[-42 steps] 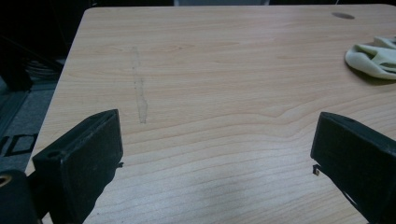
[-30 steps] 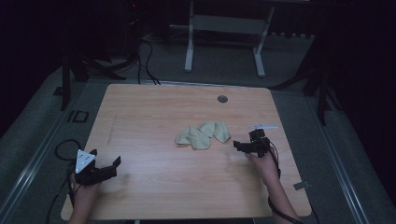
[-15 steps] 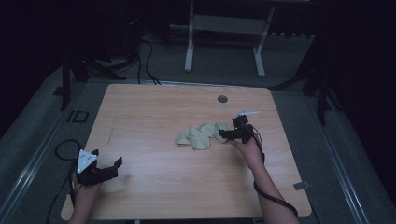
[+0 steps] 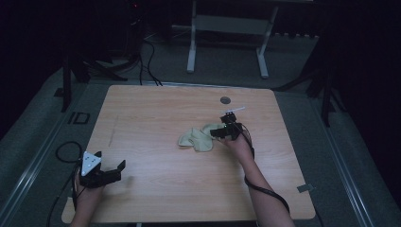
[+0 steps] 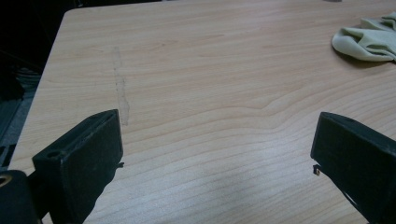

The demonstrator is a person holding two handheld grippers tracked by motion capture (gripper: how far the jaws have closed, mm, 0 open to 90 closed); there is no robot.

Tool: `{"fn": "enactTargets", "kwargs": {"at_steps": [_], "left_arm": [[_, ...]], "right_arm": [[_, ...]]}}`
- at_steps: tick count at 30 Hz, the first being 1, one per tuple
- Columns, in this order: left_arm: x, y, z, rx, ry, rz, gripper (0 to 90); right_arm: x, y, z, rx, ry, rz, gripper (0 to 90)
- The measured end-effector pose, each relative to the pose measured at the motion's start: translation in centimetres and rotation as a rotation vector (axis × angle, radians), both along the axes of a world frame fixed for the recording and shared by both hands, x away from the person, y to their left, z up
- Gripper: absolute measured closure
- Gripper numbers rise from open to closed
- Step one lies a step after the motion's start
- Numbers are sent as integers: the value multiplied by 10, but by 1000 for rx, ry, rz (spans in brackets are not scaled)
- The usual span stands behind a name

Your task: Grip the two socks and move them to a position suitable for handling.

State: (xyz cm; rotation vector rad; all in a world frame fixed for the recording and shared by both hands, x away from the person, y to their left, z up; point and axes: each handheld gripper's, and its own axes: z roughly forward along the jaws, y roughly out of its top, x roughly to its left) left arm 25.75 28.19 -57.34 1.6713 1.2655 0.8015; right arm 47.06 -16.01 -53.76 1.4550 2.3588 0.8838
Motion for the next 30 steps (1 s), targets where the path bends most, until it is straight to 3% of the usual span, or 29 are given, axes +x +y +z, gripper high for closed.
{"fn": "enactTargets", "kwargs": {"at_steps": [6, 11, 13, 19, 22, 30], "left_arm": [[1, -1, -1, 2, 5, -8, 22], [2, -1, -2, 5, 16, -10, 22], [2, -1, -2, 3, 18, -9, 22], [2, -1, -2, 1, 19, -10, 22], [3, -1, -3, 9, 26, -13, 22], [2, 0, -2, 1, 20, -9, 22]], "right_arm": [[6, 8, -7, -35, 5, -9, 214], [3, 18, -14, -146, -63, -20, 278], [2, 18, -13, -141, -61, -37, 327], [0, 17, -9, -155, -66, -41, 650], [0, 16, -9, -168, -75, -32, 768], [-1, 9, 1, -136, -63, -48, 808]]}}
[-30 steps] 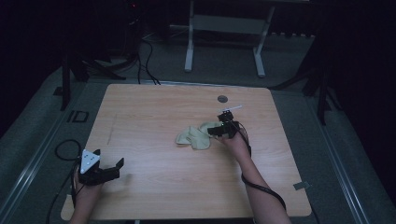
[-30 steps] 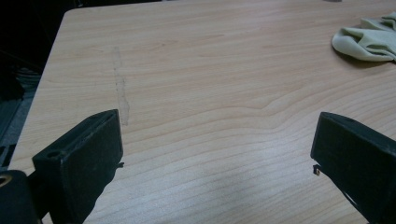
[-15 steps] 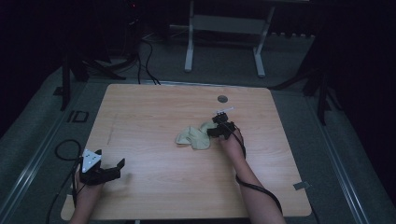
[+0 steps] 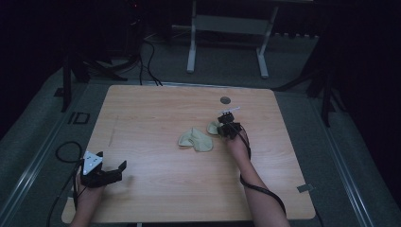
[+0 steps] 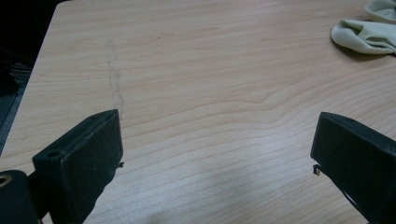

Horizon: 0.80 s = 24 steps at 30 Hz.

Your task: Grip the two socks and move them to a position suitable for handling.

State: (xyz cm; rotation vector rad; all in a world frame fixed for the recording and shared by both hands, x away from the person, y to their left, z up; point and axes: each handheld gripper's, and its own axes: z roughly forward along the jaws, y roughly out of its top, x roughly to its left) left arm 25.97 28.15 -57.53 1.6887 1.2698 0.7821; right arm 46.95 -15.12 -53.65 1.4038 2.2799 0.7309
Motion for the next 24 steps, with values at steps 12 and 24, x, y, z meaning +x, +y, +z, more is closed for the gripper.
{"fn": "enactTargets", "kwargs": {"at_steps": [12, 24], "left_arm": [[1, 0, 0, -6, 3, 1, 22], [2, -1, 0, -14, 3, 3, 22]], "right_arm": [[-33, -19, 39, 82, -67, 29, 807], [-111, -36, 74, 176, -161, 124, 806]]}}
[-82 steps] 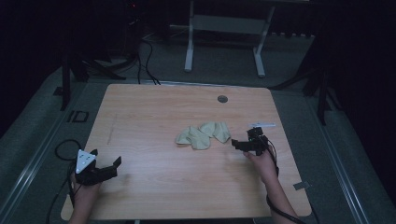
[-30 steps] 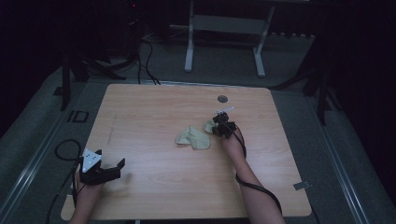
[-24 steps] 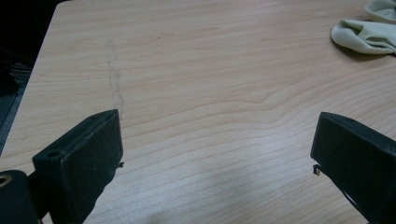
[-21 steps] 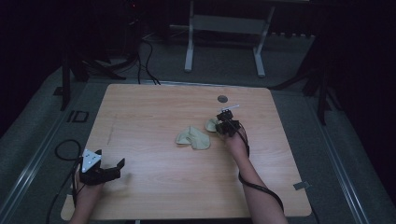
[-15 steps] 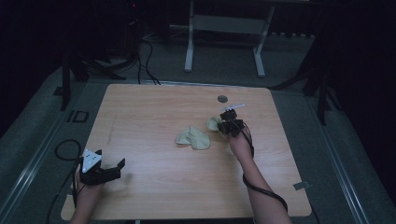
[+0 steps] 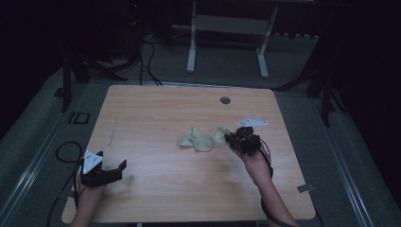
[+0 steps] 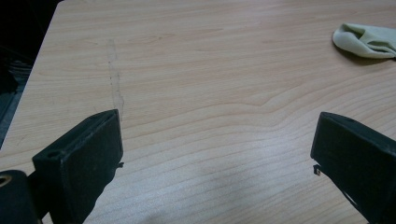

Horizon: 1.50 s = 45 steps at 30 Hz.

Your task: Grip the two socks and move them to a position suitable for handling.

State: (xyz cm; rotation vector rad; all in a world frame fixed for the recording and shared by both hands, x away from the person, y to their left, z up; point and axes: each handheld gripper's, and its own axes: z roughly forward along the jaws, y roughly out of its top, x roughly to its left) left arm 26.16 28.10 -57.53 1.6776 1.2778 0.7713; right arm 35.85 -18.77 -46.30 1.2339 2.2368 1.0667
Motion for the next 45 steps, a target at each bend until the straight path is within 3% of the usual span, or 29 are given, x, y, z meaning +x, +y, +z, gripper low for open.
{"fn": "enactTargets", "kwargs": {"at_steps": [2, 5, 7, 10, 13, 16, 19, 22, 24, 25, 26, 30, 34, 36, 40, 41, 42, 45], "left_arm": [[0, -1, 0, 0, 0, 0, 22], [-1, -1, 1, -3, -7, 2, 22], [-1, -1, 2, -8, -14, 2, 22], [-1, -3, 2, -9, -11, -4, 22], [-2, -7, 3, -12, -10, -18, 22], [-4, -14, 5, -11, -19, -42, 22], [-6, -23, 7, -33, -29, -90, 22], [-8, -37, 8, -23, -17, -139, 22], [-8, -37, 8, -23, -17, -139, 22], [-12, -56, 7, -40, -8, -230, 41], [-13, -62, 8, -53, -2, -263, 51], [-21, -86, 12, -38, -13, -352, 51], [-26, -110, 15, -25, 26, -419, 50], [-27, -120, 16, -23, 39, -450, 51], [-28, -140, 17, 15, 50, -531, 51], [-28, -140, 17, 15, 50, -531, 51], [-28, -148, 17, 28, 61, -575, 51], [-29, -160, 17, 50, 54, -629, 151]], "right_arm": [[-13, 1, -3, -25, -4, 18, 806], [-29, 0, -10, -28, 13, 43, 805], [-39, -2, -15, -4, 29, 54, 806], [-54, 0, -22, -30, 40, 81, 805], [-67, 3, -29, -19, 66, 110, 806], [-80, 11, -37, -37, 73, 142, 805], [-85, 18, -45, -56, 83, 156, 805], [-85, 23, -55, -53, 107, 158, 804], [-85, 25, -58, -50, 119, 166, 804], [-87, 30, -66, -66, 129, 170, 803], [-87, 32, -69, -72, 133, 168, 802], [-86, 37, -81, -75, 149, 147, 791], [-89, 42, -93, -98, 147, 138, 778], [-91, 44, -93, -112, 136, 145, 729], [-91, 43, -86, -76, 156, 169, 541], [-91, 43, -86, -76, 156, 169, 541], [-92, 42, -83, -74, 153, 176, 507], [-93, 39, -69, -75, 120, 185, 425]]}}
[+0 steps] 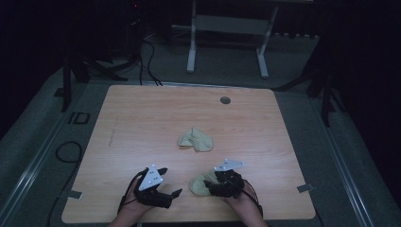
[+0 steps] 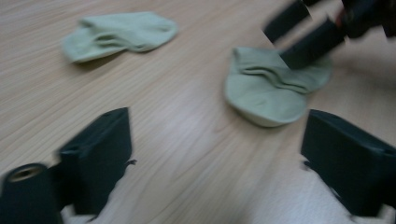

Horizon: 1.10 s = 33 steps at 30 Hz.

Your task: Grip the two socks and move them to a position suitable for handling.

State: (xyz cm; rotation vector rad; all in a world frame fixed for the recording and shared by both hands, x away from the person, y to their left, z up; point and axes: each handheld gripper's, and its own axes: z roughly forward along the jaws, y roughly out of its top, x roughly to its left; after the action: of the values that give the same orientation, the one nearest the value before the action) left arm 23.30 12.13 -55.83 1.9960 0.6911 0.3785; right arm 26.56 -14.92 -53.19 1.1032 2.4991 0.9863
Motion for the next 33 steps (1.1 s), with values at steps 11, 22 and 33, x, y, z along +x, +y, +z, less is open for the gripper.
{"fn": "enactTargets", "kwargs": {"at_steps": [11, 22, 33], "left_arm": [[11, -48, 4, 74, 8, -223, 665], [39, -58, -13, 223, 55, -207, 890], [42, -58, -14, 235, 42, -222, 894]], "right_arm": [[7, -9, 12, 21, 47, -16, 378], [1, 9, -12, -54, 81, 56, 552], [-2, 12, -14, -114, 36, 42, 810]]}}
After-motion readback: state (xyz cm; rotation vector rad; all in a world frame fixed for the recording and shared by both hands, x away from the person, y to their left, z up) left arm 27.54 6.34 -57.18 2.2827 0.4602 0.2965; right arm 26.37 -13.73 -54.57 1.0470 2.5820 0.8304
